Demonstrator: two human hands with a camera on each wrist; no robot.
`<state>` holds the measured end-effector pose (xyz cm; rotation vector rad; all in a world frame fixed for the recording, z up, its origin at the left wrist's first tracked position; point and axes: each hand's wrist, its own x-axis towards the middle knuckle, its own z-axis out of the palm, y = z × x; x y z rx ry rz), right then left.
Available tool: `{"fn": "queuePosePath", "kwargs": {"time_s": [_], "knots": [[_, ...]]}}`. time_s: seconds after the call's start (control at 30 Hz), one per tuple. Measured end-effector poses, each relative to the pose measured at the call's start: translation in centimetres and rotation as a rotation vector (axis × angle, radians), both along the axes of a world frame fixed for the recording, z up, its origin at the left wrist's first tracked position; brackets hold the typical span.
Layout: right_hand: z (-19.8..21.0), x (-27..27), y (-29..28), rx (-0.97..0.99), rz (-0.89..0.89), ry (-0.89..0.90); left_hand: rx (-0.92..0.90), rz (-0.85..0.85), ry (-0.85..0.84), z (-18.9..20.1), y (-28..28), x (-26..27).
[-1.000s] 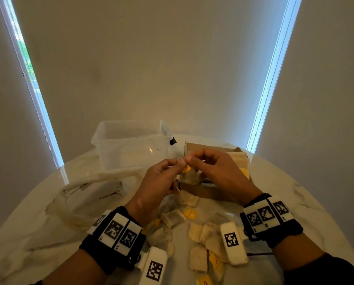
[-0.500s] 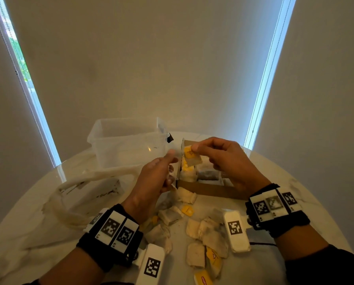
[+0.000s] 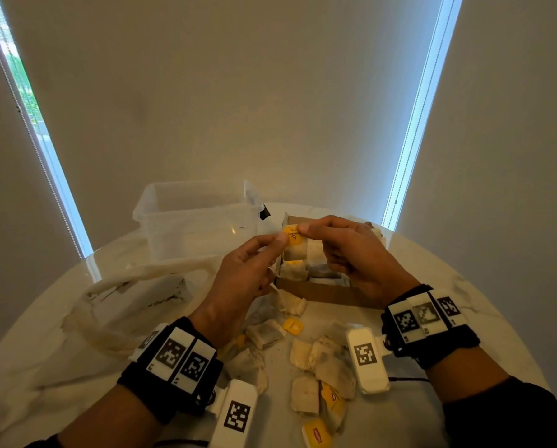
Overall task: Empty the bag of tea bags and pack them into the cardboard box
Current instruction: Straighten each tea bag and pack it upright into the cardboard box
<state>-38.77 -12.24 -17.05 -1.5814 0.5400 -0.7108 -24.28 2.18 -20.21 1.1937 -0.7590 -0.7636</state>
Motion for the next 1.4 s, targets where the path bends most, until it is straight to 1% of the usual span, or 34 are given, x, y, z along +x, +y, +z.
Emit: {"fn": "queuePosePath", "kwargs": {"time_s": [0.07,0.17,0.23,0.3,0.4,0.43,0.5,0.57,0.67,0.83,0.9,1.17,1.4], "knots": [[0.0,-0.1,0.2,-0.028,0.005,0.041,0.015,0.028,-0.024,-0.2,0.0,0.1],[-0.2,-0.1,0.4,-0.144,0.064,0.123,0.031,0.046,-0.038,-0.4,-0.1,0.3],[-0.1,-0.2,0.2,-0.191,0.045,0.146,0.044,0.048,-0.048,-0.4,-0.1,0.3],[0.8,-0.9,-0.6,-0.183,-0.084,0.081,0.055,0.053,-0.036,-0.5,-0.3,0.4],[3.0,-3.7,-2.7,-0.161,-0.327,-0.132,0.075,0.037,0.011,-0.7,-0.5,0.8],[3.5,-4.8,-3.4,-0.174,-0.390,-0.166,0.089,0.021,0.005,-0.8,-0.6,0.9],[3.5,-6.2,-4.6,-0.196,-0.477,-0.159,0.129,-0.025,-0.017,-1.0,-0.6,0.8],[2.8,-7.0,-5.6,-0.193,-0.511,-0.105,0.174,-0.079,-0.033,-1.1,-0.6,0.7],[1.7,-7.4,-6.3,-0.182,-0.470,0.011,0.230,-0.127,-0.065,-1.0,-0.5,0.6],[0.7,-7.0,-6.2,-0.243,-0.314,0.344,0.274,-0.129,-0.104,-0.8,-0.4,0.4],[0.6,-6.9,-6.3,-0.263,-0.275,0.424,0.278,-0.133,-0.105,-0.8,-0.5,0.4],[0.1,-6.0,-6.2,-0.325,-0.147,0.607,0.333,-0.151,-0.063,-1.0,-0.3,0.6],[-0.1,-6.0,-6.6,-0.342,-0.156,0.549,0.314,-0.161,-0.059,-1.1,-0.5,0.7]]}}
